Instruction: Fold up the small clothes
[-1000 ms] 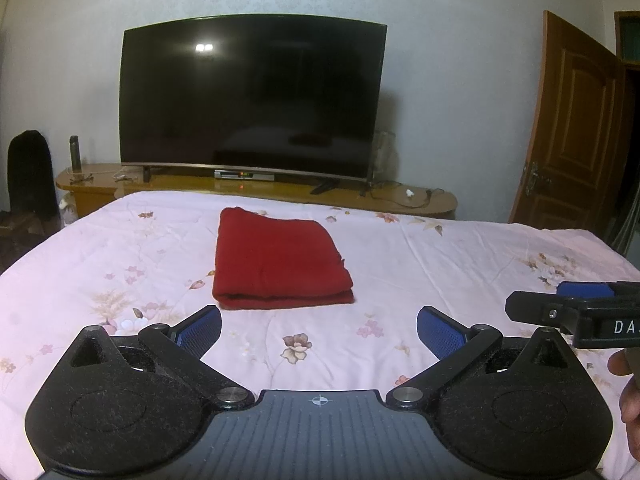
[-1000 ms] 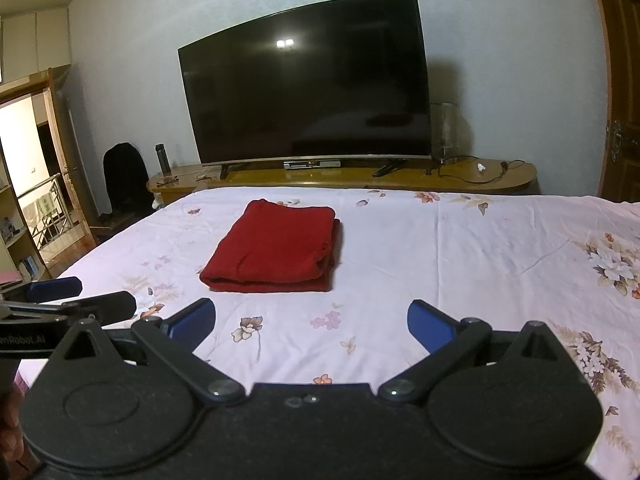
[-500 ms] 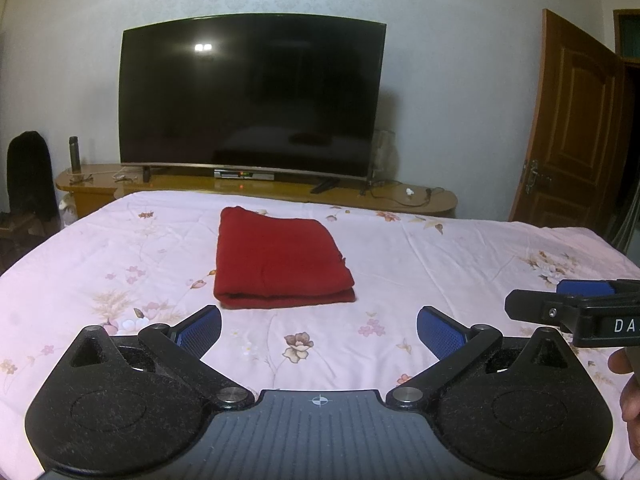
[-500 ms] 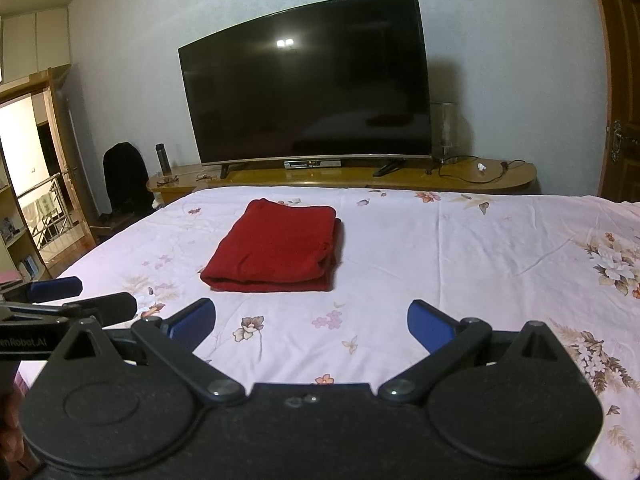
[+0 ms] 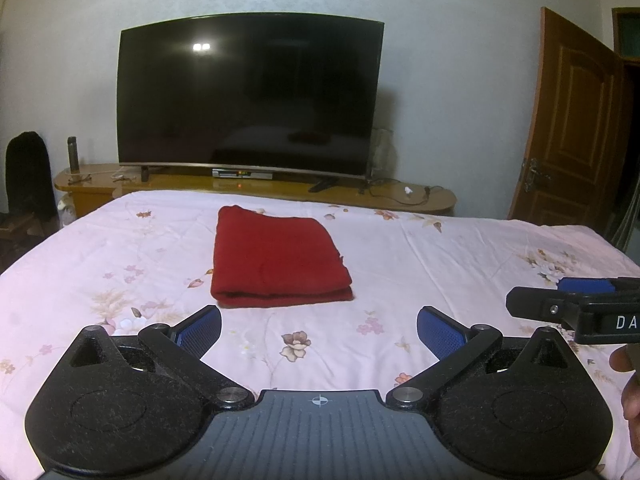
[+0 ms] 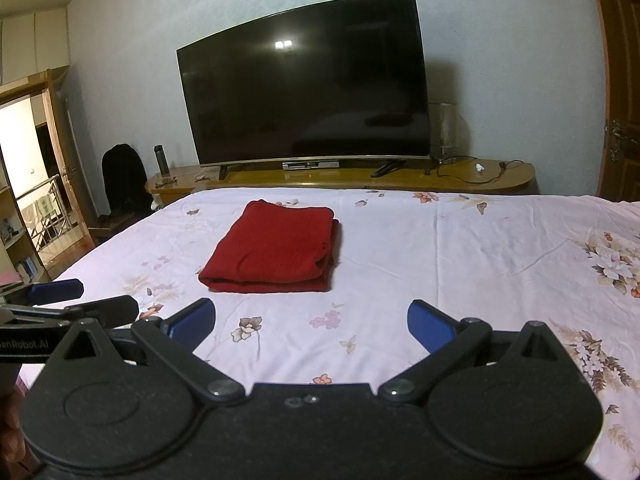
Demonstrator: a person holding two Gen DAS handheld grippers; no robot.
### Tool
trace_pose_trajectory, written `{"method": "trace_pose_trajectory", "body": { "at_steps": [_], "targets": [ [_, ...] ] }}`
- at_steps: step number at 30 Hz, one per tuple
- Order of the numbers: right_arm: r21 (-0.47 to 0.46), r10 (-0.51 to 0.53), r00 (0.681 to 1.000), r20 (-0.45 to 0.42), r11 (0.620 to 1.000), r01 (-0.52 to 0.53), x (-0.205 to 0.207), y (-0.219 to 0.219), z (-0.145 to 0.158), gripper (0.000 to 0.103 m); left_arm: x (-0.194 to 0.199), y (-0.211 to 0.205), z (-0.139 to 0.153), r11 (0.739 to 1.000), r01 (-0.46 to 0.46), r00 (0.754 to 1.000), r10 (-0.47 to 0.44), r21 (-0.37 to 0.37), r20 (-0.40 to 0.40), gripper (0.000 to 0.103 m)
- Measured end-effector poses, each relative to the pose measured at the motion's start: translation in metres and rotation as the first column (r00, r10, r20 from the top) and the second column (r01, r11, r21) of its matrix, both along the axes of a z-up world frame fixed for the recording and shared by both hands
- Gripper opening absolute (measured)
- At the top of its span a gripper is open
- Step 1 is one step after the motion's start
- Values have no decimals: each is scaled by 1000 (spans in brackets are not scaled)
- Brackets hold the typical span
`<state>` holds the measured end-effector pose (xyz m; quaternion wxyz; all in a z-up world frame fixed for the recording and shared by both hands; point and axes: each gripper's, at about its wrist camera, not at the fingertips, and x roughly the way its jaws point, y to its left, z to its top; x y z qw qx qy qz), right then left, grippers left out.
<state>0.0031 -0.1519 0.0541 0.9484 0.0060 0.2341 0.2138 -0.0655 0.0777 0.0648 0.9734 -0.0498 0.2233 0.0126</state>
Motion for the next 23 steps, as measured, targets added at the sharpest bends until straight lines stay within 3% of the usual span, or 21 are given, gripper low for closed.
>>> {"method": "trace_pose_trajectory", "body": {
  "at_steps": [15, 23],
  "targets": [
    [1, -2, 1000, 0, 1000, 2, -1, -1, -1, 102, 1, -4, -2, 1000, -5, 1000, 5, 18, 18, 103],
    [1, 5, 1000, 4, 1000, -5, -1, -3, 1, 102, -1, -10, -1, 998, 37, 999, -38, 43, 31, 103]
  ]
}}
